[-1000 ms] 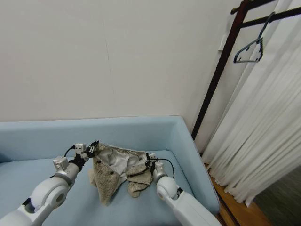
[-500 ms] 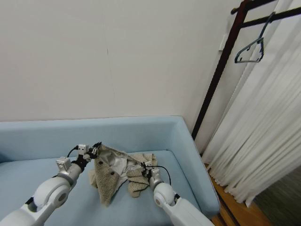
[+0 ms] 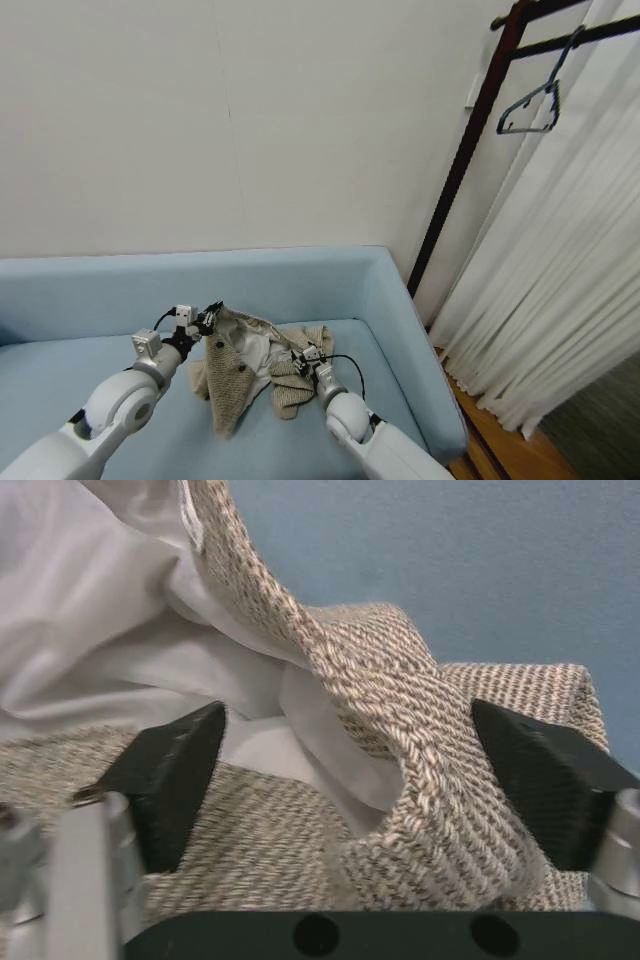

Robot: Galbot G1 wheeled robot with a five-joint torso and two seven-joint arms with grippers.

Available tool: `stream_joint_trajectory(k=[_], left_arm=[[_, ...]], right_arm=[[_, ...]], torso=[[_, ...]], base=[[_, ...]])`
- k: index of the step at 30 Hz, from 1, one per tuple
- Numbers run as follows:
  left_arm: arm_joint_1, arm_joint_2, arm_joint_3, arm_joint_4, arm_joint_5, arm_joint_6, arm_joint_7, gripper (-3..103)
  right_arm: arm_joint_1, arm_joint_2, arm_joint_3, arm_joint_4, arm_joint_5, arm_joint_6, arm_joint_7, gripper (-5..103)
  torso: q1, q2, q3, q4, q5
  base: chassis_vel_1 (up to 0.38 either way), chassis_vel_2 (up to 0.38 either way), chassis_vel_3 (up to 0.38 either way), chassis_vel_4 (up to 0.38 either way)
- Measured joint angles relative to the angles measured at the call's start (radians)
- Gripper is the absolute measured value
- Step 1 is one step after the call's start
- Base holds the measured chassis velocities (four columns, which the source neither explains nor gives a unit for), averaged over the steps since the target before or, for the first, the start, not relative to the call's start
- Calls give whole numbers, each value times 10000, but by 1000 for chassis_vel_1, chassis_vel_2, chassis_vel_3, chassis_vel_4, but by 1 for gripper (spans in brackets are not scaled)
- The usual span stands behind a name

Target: Pick up the clothes from the sofa and hang them on the clothes hanger.

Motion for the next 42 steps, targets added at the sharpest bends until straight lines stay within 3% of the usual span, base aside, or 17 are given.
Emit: stream_joint_trajectory(k=[1,3,5,7,9,16,18,19,20,23,26,28,30,31,34,42], left_arm=[[35,-2,-36,-8,1,0,31,2],[44,-2,-49,-15,2,0,38,2],[77,0,-118,-54,2,0,53,2],[114,5,-186,-88,2,0,70,2],[133,5,-215,-100,2,0,75,2],[209,-55,-280,-202,4,-4,77,2],[221,-60,-296,-209,6,-6,74,2],[252,-66,-335,-227,10,-9,66,2],[274,-66,-360,-238,12,-10,63,2],[352,-75,-425,-289,22,-14,53,2],[389,-94,-445,-328,37,-15,40,2],[433,-120,-462,-363,67,-17,31,2],[459,-133,-469,-380,89,-17,30,2],[527,-167,-485,-424,153,-20,27,2],[649,-224,-490,-505,266,-29,27,2],[871,-351,-492,-685,467,-80,85,2]], right_arm=[[66,29,41,-199,-199,13,-54,88],[90,38,53,-271,-269,23,-62,88],[167,46,100,-488,-503,90,-83,100],[186,27,136,-540,-566,97,-77,91],[185,11,140,-540,-553,95,-53,91],[130,-101,86,-372,-166,24,335,59],[122,-122,87,-338,-121,21,384,59],[91,-169,87,-263,-57,20,456,48],[68,-213,88,-206,-19,20,493,48],[7,-349,93,-67,36,56,555,32],[-27,-390,110,-13,50,103,592,27],[-45,-393,168,81,69,150,650,16],[-46,-388,205,129,78,161,675,16],[-17,-383,300,276,121,184,729,5],[166,-471,433,549,164,232,762,1],[686,-929,543,1433,677,148,806,1]], torso=[[0,0,0,0,0],[0,0,0,0,0],[0,0,0,1,0],[0,0,0,0,0],[0,0,0,0,0],[0,-2,0,1,0],[0,-1,0,0,0],[0,-1,0,0,0],[0,-1,0,0,1],[0,-1,0,0,0],[0,-1,0,0,0],[0,-2,0,0,0],[0,-1,0,-1,0],[0,-1,0,-1,0],[0,-1,0,0,0],[0,-1,1,0,-2]], base=[[0,0,0,0],[0,0,0,0],[0,0,0,0],[0,0,0,0],[0,0,0,0],[0,0,0,0],[0,0,0,0],[0,0,0,0],[0,0,0,0],[0,0,0,0],[0,0,0,0],[0,0,0,0],[0,0,0,0],[0,0,0,0],[0,0,0,0],[0,0,0,0]])
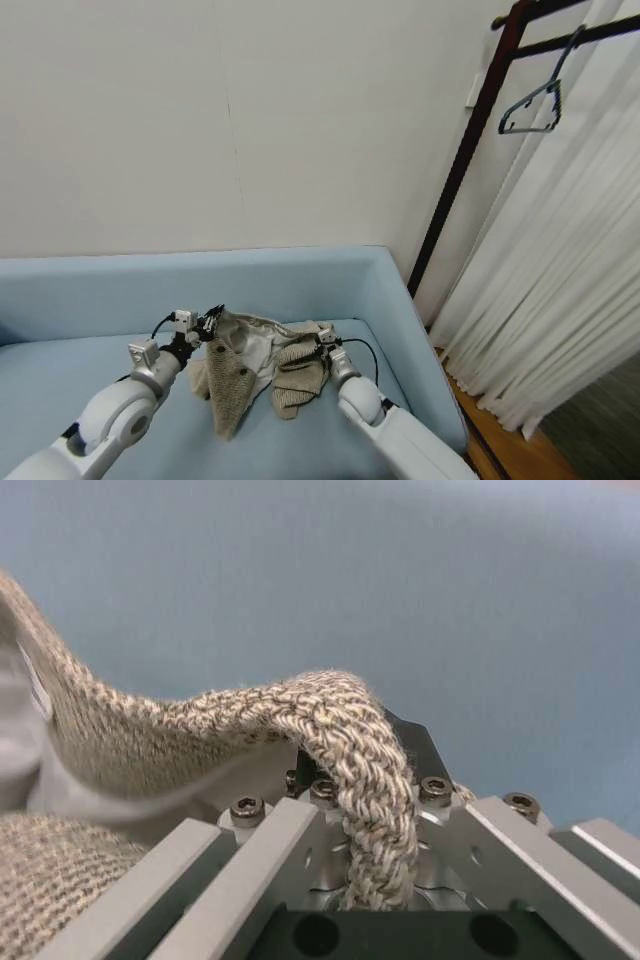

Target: Pick up the clothes from the sofa and hang them on the clothes hanger.

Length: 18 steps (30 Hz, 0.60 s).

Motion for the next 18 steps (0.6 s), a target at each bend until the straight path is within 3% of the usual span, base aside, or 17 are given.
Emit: stream_joint_trajectory(k=[7,16,18], left_arm=[[218,-146,-167,-176,238,-143,171,-1],[933,-568,-306,-637,398,119,336,31],[1002,-756,-345,-934,-34,633,-540,42]], right_arm=[[341,-831,-70,1598,786,-383,-33,1],[432,-1513,-157,2056,953,-424,-211,1],[319,-1560,-142,2056,953,-417,-220,1]], torso=[[0,0,-1,0,2],[0,0,-1,1,1],[0,2,-1,1,3]], base=[[0,0,0,0],[0,0,0,0],[0,0,0,0]])
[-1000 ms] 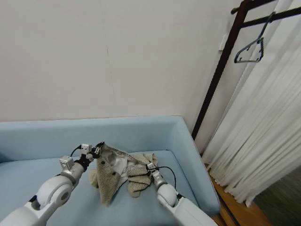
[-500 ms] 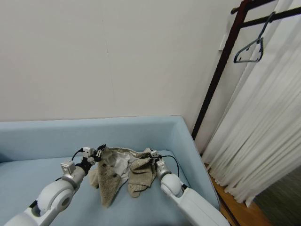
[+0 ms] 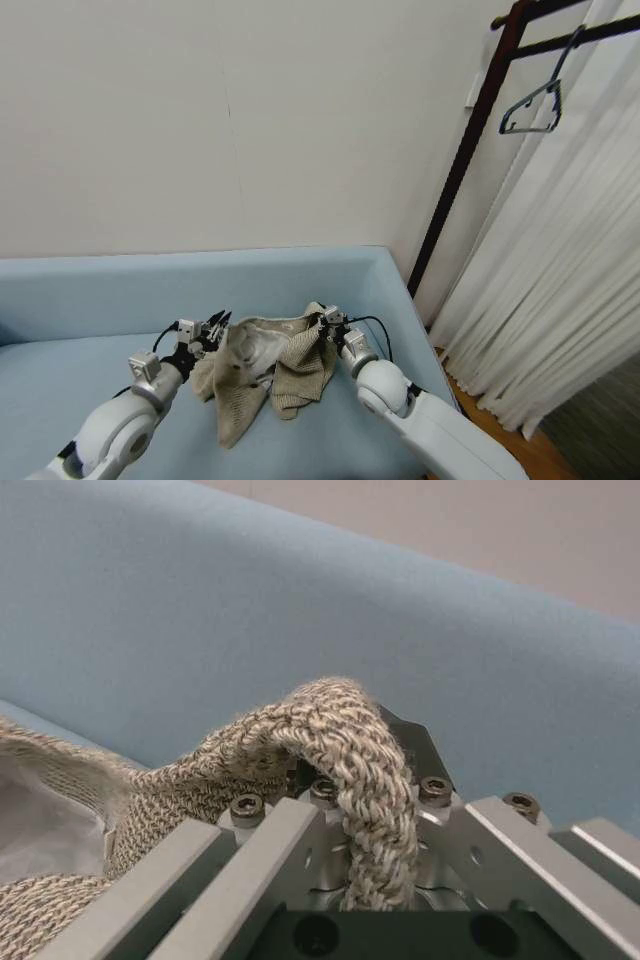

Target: Pick up the clothes from the sofa and hang them on the clothes hanger.

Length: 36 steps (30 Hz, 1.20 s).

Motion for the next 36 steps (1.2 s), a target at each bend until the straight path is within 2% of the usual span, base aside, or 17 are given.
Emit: stream_joint_trajectory(k=[1,2,3,6,8,9,10,11,12,14,17,25,29,30,31,33,36], left_arm=[[-35,-54,-7,-55,-205,235,-494,42],[-96,-73,-10,-57,-329,390,-811,47],[-96,-73,-10,-57,-329,390,-811,47],[-378,-20,-1,91,-459,907,-1266,58],[-517,67,236,146,-421,1510,-1283,69],[-517,67,236,146,-421,1510,-1283,69],[-535,73,455,147,-265,1841,-1228,74],[-539,72,551,147,-183,1937,-1203,80],[-570,42,980,194,206,2165,-1134,85],[-598,21,1203,228,370,2196,-1104,85],[-744,-18,1837,317,666,2255,-1043,98],[-1819,4,2982,1008,989,2274,-1004,100],[-2105,0,3152,1221,989,2570,-1092,100],[-2165,-13,3204,1301,986,2736,-1194,103],[-2187,-25,3254,1354,997,2859,-1319,100],[-2201,-37,3290,1375,1009,2973,-1411,100],[-2365,-76,3515,1497,1014,3345,-1644,90]], right_arm=[[-49,-14,13,0,7,5,-1,1],[-76,-32,22,7,28,7,-2,1],[-76,-32,22,7,28,7,-2,1],[-38,-172,17,112,266,7,0,1],[146,-273,-53,136,562,-19,35,1],[146,-273,-53,136,562,-19,35,1],[239,-290,-94,121,648,-34,64,1],[265,-295,-104,108,662,-36,70,1],[316,-301,-129,60,701,-41,85,1],[319,-302,-133,42,714,-44,91,1],[309,-321,-133,-22,735,-57,94,1],[586,-320,-268,-228,852,-89,107,1],[646,-321,-306,-289,902,-99,128,1],[645,-338,-317,-321,930,-105,128,1],[628,-349,-317,-343,932,-105,129,1],[606,-353,-317,-367,930,-106,126,1],[506,-345,-306,-505,789,-62,86,1]], torso=[[0,0,0,-1,0],[0,0,0,0,0],[0,0,0,0,0],[0,0,0,-1,-1],[0,0,0,-2,0],[0,0,0,-2,0],[0,0,0,-2,-1],[1,0,0,-1,-1],[0,0,0,1,-2],[0,0,0,1,-2],[0,0,0,-1,-2],[0,-1,1,-2,-2],[0,-1,1,-1,-2],[0,0,1,-1,-2],[1,0,1,-1,-2],[0,0,1,-1,-2],[0,0,1,0,-2]], base=[[0,0,0,0],[0,0,0,0],[0,0,0,0],[0,0,0,0],[0,0,0,0],[0,0,0,0],[0,0,0,0],[0,0,0,0],[0,0,0,0],[0,0,0,0],[0,0,0,0],[0,0,0,0],[0,0,0,0],[0,0,0,0],[0,0,0,0],[0,0,0,0],[0,0,0,0]])
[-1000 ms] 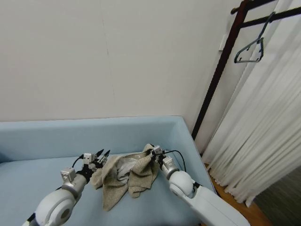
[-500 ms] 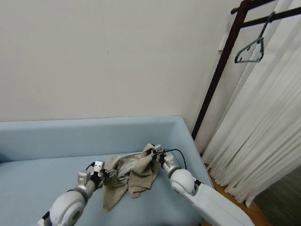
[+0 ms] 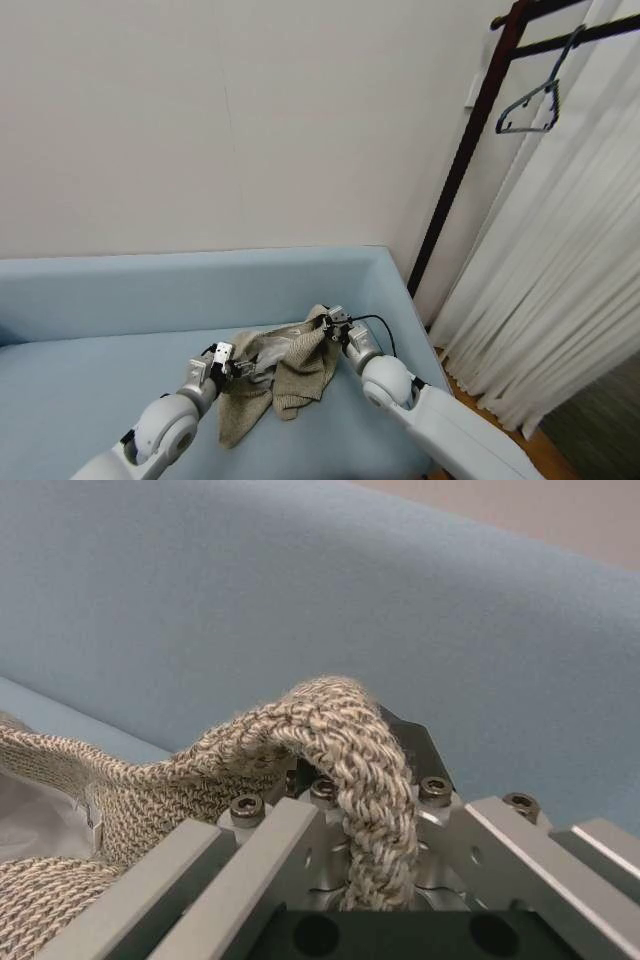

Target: Pick up the clothes from the sofa and hang them on the clothes hanger.

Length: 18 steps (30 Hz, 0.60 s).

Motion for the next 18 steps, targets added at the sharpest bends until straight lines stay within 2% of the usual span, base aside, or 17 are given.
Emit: stream_joint_trajectory(k=[1,3,7,8,9,10,12,15,18], left_arm=[[-72,-5,76,43,1,38,-16,85],[-175,-12,175,99,2,105,-32,85],[-605,-65,532,293,2,375,-167,64],[-605,-65,532,293,2,375,-167,64],[-684,-88,585,312,-1,484,-209,58],[-710,-102,601,315,-5,552,-227,58],[-735,-138,631,317,-14,740,-283,47],[-735,-159,635,317,-17,794,-324,42],[-733,-199,604,315,-18,805,-368,26]], right_arm=[[-13,7,9,-19,-11,9,-1,1],[-25,10,22,-41,-16,17,0,1],[-82,-53,119,-108,-15,31,-1,1],[-82,-53,119,-108,-15,31,-1,1],[-110,-95,159,-115,-10,37,-2,1],[-135,-127,195,-115,-6,42,-5,1],[-218,-222,292,-111,20,52,-15,1],[-268,-286,365,-98,35,57,-20,1],[-361,-439,553,-69,81,64,-24,1]], torso=[[0,0,0,0,0],[0,0,0,-1,0],[0,0,0,-1,0],[0,0,0,-1,0],[0,0,0,-2,0],[0,0,0,-2,0],[0,0,0,-1,1],[0,0,0,-1,0],[0,0,0,-1,1]], base=[[0,0,0,0],[0,0,0,0],[0,0,0,0],[0,0,0,0],[0,0,0,0],[0,0,0,0],[0,0,0,0],[0,0,0,0],[0,0,0,0]])
